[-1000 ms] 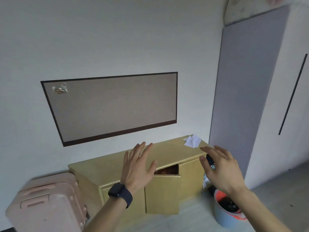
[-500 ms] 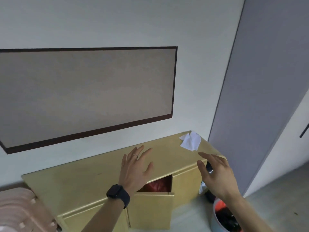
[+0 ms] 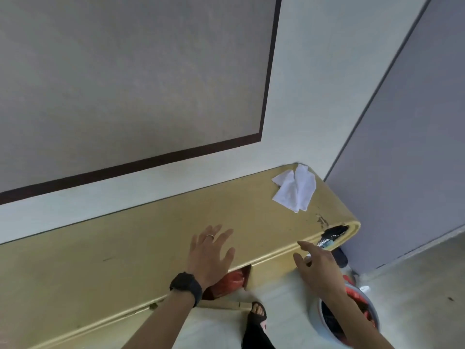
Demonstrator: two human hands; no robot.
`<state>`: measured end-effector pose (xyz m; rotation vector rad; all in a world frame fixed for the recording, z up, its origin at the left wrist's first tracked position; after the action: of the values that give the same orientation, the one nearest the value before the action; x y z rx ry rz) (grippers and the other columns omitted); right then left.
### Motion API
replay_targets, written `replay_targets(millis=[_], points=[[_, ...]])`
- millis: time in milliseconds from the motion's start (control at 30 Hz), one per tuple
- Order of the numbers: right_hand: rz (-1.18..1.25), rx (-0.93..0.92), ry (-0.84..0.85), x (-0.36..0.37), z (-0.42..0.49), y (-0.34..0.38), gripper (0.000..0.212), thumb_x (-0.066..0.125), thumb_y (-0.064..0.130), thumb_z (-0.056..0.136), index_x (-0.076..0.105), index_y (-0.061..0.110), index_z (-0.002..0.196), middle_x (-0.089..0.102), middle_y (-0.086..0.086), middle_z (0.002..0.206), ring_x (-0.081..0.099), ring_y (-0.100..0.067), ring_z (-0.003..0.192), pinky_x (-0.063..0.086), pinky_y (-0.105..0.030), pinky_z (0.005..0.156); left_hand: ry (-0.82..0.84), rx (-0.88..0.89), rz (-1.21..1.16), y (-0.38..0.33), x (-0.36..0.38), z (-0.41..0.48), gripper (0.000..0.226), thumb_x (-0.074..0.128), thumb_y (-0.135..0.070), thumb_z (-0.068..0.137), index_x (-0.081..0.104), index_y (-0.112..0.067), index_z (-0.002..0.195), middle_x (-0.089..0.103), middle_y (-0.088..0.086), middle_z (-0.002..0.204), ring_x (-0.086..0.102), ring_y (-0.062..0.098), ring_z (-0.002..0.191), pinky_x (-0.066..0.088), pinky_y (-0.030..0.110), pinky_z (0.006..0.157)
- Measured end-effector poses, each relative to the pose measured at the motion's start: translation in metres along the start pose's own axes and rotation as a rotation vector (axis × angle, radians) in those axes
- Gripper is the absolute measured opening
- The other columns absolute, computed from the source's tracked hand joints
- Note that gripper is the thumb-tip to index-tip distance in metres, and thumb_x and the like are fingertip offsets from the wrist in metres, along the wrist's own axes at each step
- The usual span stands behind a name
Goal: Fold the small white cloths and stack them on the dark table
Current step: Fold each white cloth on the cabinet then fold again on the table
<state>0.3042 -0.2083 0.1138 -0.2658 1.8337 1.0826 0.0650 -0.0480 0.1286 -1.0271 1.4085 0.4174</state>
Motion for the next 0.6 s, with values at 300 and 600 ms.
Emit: replay_targets(millis=[300,600], points=[[-0.111,0.165,0.189,0.057,0.193,-0.085,0.037,0.058,0.028,0.095,0.058,0.019,0.131,0.064,-0.005,0.125,0.059,-0.027,0.111,0.046,-0.038,0.093,0.236,-0.207,0.001,0.008,0.106,0.134,0.055,0.040,-0.044,0.097,0.028,-0.041,0.150,0.021,-0.003,0.163,0.016,0.021,0.150,0.014,0.046,0.121],[-0.315,-0.012,0.197,0.093,0.301,-0.119,0.037,0.059,0.023,0.095,0.059,0.020,0.133,0.054,-0.004,0.137,0.064,-0.037,0.106,0.053,-0.050,0.084,0.419,-0.256,-0.004,0.034,0.208,0.184,0.065,0.028,-0.062,0.098,-0.008,-0.052,0.152,-0.015,-0.003,0.165,-0.012,0.025,0.152,-0.005,0.056,0.120]])
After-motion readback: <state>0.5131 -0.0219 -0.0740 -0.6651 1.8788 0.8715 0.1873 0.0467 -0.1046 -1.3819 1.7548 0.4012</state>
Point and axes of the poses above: each hand's wrist, its own z-axis towards the middle knuckle, its own x-axis out of the palm, y = z × x, the point moved 8 cm from there along z, towards the middle knuckle
